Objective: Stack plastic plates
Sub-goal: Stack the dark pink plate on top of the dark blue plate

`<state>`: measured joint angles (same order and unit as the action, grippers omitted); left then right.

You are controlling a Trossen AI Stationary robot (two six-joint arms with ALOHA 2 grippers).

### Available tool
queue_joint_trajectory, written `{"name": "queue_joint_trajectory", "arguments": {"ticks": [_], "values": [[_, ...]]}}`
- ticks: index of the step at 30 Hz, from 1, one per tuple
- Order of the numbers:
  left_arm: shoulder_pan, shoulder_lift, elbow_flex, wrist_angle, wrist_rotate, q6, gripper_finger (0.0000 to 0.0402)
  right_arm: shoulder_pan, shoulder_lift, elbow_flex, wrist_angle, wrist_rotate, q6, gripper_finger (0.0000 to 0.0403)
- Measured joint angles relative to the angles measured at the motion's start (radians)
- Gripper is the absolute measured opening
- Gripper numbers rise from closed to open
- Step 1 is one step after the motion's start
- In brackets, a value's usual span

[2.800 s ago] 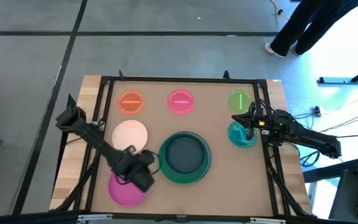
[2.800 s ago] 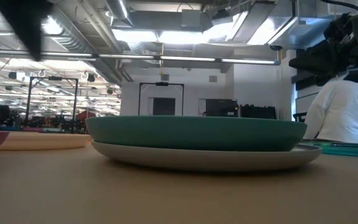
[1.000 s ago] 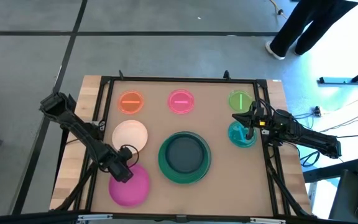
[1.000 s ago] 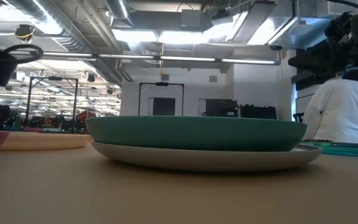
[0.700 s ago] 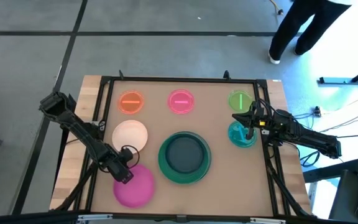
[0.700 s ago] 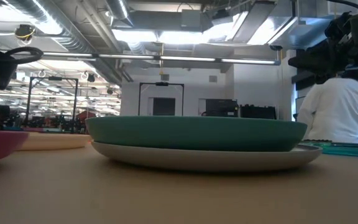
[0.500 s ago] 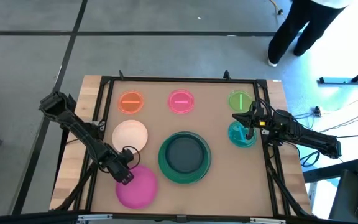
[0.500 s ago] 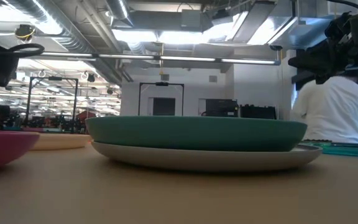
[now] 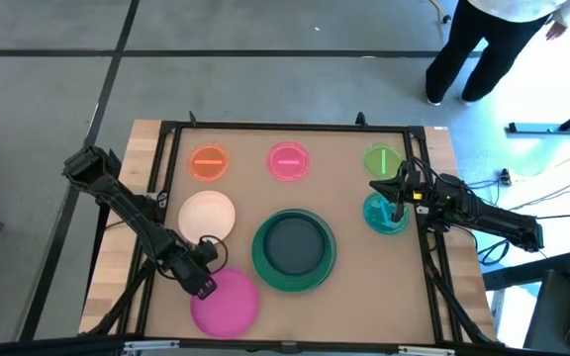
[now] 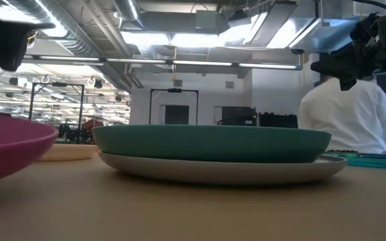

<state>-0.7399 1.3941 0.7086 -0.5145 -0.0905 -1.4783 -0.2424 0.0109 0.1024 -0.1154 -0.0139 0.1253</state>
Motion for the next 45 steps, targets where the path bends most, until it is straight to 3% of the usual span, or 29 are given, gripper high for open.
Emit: {"name": "queue_joint_trajectory", "arguments": {"ticks": [14, 18, 26, 37, 45], "values": [[0.005, 0.001, 0.112, 0.007, -0.06, 0.072, 0.0009, 0.0, 0.0, 0.0, 0.0, 0.007, 0.0, 0.0003], [0.032, 0.0, 0.151, 0.011, -0.127, 0.08, 0.0009, 0.0, 0.0, 0.0, 0.0, 0.007, 0.0, 0.0003], [0.133, 0.0, 0.164, 0.145, -0.223, 0.147, 0.0009, 0.0, 0.0, 0.0, 0.0, 0.007, 0.0, 0.0003], [0.305, 0.019, 0.164, 0.181, -0.447, 0.157, 0.0026, 0.0, 0.0, 0.0, 0.0, 0.007, 0.0, 0.0003], [0.418, 0.114, 0.164, 0.263, -0.439, 0.21, 0.0029, 0.0, 0.0, 0.0, 0.0, 0.007, 0.0, 0.0003]]}}
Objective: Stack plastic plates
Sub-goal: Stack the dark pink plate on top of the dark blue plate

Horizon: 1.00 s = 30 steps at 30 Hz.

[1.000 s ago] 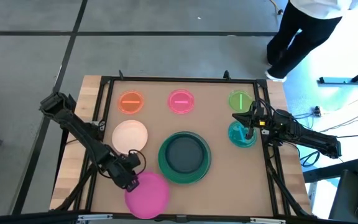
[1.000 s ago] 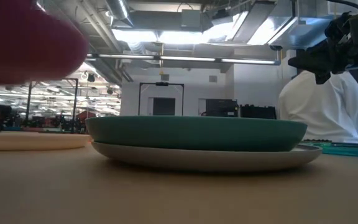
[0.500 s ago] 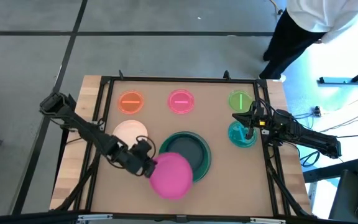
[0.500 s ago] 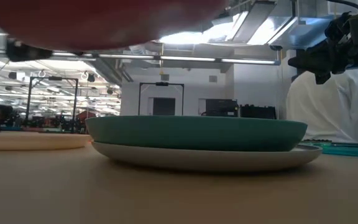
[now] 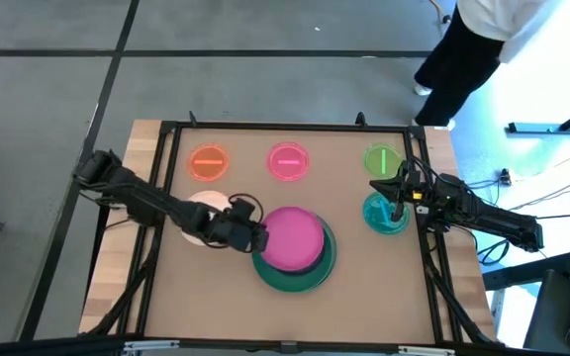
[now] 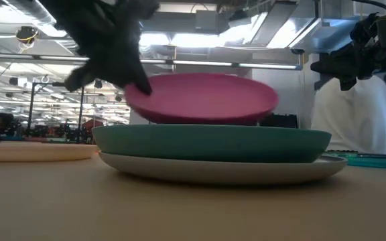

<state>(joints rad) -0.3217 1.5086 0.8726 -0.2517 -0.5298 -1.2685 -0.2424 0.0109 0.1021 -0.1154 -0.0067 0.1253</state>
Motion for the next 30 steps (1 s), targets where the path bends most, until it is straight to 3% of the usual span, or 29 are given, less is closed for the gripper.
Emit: {"name": "queue_joint_trajectory", "arguments": {"ticks": [10, 30], "values": [[0.053, 0.091, 0.0, 0.087, 0.118, 0.021, 0.0029, 0.0, 0.0, 0.0, -0.009, 0.0, 0.0, 0.0003], [0.053, 0.092, 0.001, 0.036, 0.14, 0.049, 0.0042, 0.0, 0.0, 0.0, -0.008, 0.0, 0.0, 0.0003]]}}
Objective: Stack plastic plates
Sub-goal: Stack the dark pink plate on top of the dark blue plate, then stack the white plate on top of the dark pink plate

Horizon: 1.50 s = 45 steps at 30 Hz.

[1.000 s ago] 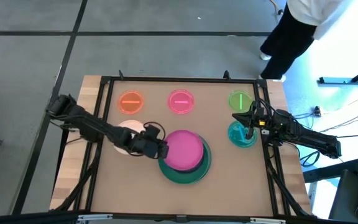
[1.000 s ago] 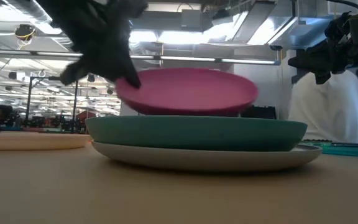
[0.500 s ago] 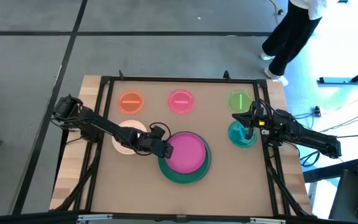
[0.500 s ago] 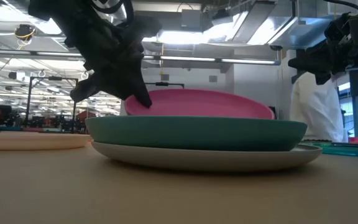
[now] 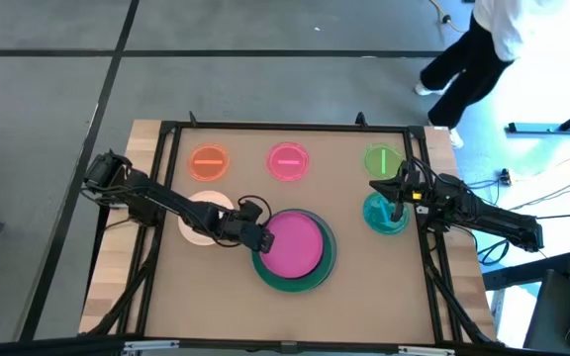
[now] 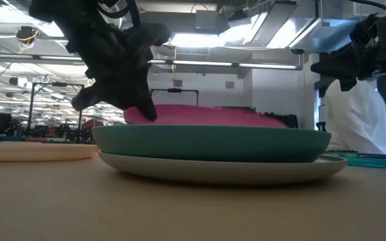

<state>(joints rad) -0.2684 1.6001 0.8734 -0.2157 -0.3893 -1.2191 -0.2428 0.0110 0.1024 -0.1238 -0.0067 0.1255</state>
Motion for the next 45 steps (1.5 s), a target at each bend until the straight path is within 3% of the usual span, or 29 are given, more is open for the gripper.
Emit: {"name": "queue_joint_trajectory", "arguments": {"ticks": [8, 12, 22, 32, 38, 45], "values": [[0.0, 0.0, 0.0, 0.001, 0.003, 0.028, 0.012, 0.0, 0.0, 0.0, 0.0, 0.0, 0.0, 0.0003], [0.0, 0.0, 0.0, 0.003, 0.003, 0.028, 0.014, 0.0, 0.0, 0.0, 0.0, 0.0, 0.0, 0.0003], [-0.003, -0.032, 0.047, -0.037, 0.054, 0.201, 0.014, 0.0, 0.0, 0.0, -0.001, 0.0, 0.0, 0.0003], [-0.04, -0.033, 0.245, -0.576, 0.051, 0.171, 0.014, 0.0, 0.0, 0.0, -0.005, 0.0, 0.0, 0.0003], [-0.086, -0.032, 0.213, -0.681, 0.113, 0.114, 0.014, 0.0, 0.0, 0.0, -0.006, 0.0, 0.0, 0.0003], [-0.125, -0.032, 0.087, -0.638, 0.126, 0.057, 0.014, 0.0, 0.0, 0.0, -0.006, 0.0, 0.0, 0.0003]]}}
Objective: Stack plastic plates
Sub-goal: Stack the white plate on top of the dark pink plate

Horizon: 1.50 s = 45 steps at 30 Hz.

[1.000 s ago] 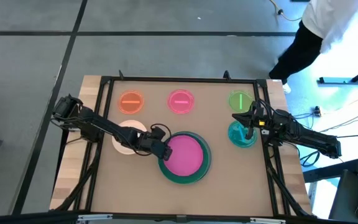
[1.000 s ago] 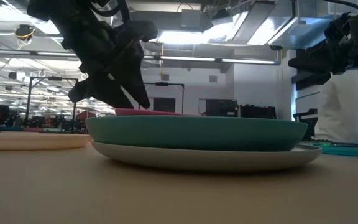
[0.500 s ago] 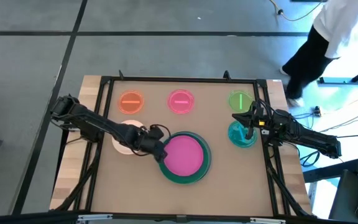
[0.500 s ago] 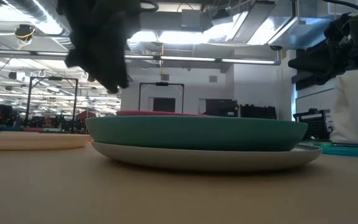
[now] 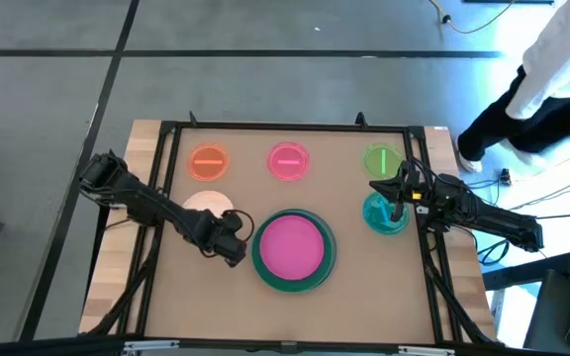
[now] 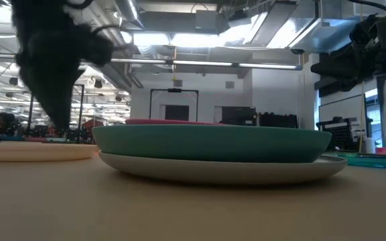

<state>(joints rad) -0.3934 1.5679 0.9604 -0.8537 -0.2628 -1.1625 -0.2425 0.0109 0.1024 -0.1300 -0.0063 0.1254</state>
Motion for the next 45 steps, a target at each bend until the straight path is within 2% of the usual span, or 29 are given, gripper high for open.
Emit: {"name": "queue_joint_trajectory", "arguments": {"ticks": [9, 13, 24, 27, 31, 36, 41, 45], "values": [[-0.01, 0.001, -0.135, 0.168, 0.001, -0.007, 0.0139, 0.0, 0.0, 0.0, 0.0, 0.0, 0.0, 0.0003], [-0.008, 0.001, -0.162, 0.186, 0.018, -0.006, 0.0128, 0.0, 0.0, 0.0, 0.0, 0.0, 0.0, 0.0003], [-0.009, -0.001, -0.18, 0.184, 0.039, -0.002, 0.0014, 0.0, 0.0, 0.0, -0.002, 0.0, 0.0, 0.0003], [-0.009, 0.0, -0.168, 0.177, 0.044, 0.007, 0.0009, 0.0, 0.0, 0.0, -0.007, 0.0, 0.0, 0.0003], [-0.009, 0.001, -0.121, 0.15, 0.055, 0.009, 0.0012, 0.0, 0.0, 0.0, -0.007, 0.0, 0.0, 0.0003], [-0.016, 0.001, 0.009, 0.007, 0.044, 0.019, 0.0007, 0.0, 0.0, 0.0, -0.004, 0.0, 0.0, 0.0003], [-0.036, 0.001, 0.162, -0.131, -0.045, 0.02, 0.0007, 0.0, 0.0, 0.0, -0.006, 0.0, 0.0, 0.0003], [-0.05, 0.001, 0.261, -0.136, -0.124, 0.058, 0.0007, 0.0, 0.0, 0.0, -0.006, 0.0, 0.0, 0.0003]]}}
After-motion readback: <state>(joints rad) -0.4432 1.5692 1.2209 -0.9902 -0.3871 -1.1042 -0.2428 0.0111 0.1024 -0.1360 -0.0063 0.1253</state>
